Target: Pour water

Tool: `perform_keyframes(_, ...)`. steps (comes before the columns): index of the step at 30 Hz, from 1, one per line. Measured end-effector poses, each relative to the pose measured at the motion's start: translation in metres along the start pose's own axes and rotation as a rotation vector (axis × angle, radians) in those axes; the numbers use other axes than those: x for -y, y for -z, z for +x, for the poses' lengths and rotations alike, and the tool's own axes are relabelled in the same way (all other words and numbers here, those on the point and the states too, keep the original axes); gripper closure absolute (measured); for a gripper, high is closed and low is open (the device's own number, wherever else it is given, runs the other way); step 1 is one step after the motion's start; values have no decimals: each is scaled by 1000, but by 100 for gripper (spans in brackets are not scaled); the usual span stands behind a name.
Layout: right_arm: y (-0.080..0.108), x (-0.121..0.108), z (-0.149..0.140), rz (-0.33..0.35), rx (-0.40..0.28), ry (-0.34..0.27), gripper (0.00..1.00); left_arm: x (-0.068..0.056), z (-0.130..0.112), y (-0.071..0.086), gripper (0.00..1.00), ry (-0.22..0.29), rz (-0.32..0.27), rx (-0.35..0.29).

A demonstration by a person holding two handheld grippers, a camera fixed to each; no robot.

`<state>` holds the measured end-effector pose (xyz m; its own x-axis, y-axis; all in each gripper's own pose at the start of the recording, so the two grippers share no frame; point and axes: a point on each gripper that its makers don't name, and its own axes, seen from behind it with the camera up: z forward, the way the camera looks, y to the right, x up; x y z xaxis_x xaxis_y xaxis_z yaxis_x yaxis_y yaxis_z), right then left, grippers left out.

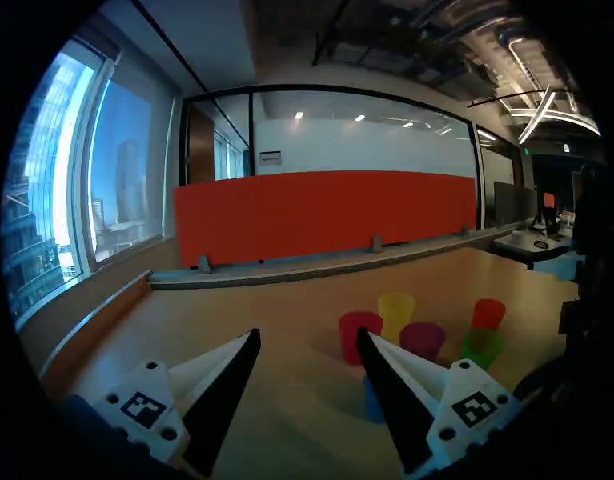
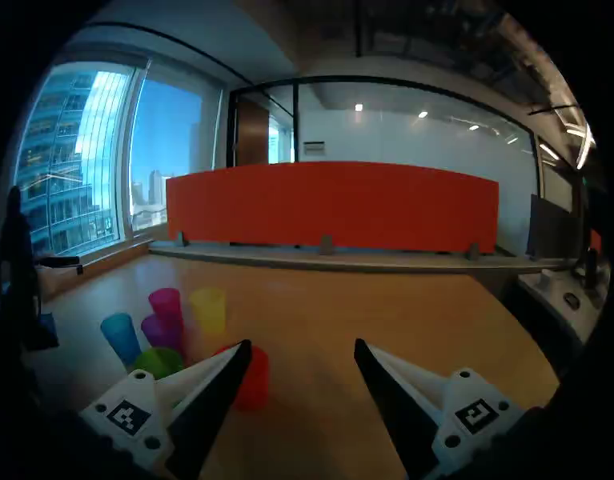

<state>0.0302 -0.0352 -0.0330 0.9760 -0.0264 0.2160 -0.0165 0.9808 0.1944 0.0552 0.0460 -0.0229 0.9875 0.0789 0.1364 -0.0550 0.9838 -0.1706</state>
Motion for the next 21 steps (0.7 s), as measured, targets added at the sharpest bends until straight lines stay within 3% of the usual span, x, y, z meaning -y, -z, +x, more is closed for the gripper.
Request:
perform_keyframes(9,5,-28,31,-133,-147,-28,1,9,11,1,12,55,72,-57)
perform_keyframes(15,11,-24,46,-141,-214,-9,1,6,19,0,12,79,66,-87)
perform_keyframes(21,11,-23,57,-168,-249,22,1,3,23,1,12,73,67,-107)
